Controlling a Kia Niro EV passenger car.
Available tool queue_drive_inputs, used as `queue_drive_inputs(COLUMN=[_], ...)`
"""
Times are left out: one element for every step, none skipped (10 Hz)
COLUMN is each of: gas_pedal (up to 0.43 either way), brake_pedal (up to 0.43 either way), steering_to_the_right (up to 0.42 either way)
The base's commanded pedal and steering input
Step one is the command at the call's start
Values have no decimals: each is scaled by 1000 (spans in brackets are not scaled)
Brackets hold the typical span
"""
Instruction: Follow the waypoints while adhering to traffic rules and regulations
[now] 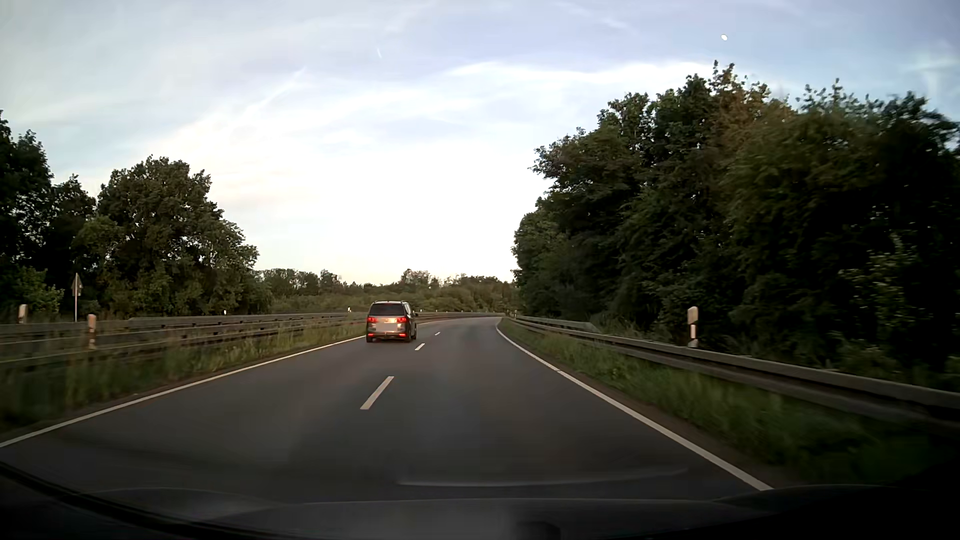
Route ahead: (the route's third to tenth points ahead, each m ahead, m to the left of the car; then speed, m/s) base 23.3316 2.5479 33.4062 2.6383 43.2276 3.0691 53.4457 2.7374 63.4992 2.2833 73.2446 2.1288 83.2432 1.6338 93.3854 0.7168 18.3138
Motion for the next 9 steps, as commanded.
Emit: queue_drive_inputs(gas_pedal=[0, 0, 0, 0, 0, 0, 0, 0, 0], brake_pedal=[0, 0, 0, 0, 0, 0, 0, 0, 0], steering_to_the_right=[-14, -14, -14, -14, -14, -14, -14, -13, -10])
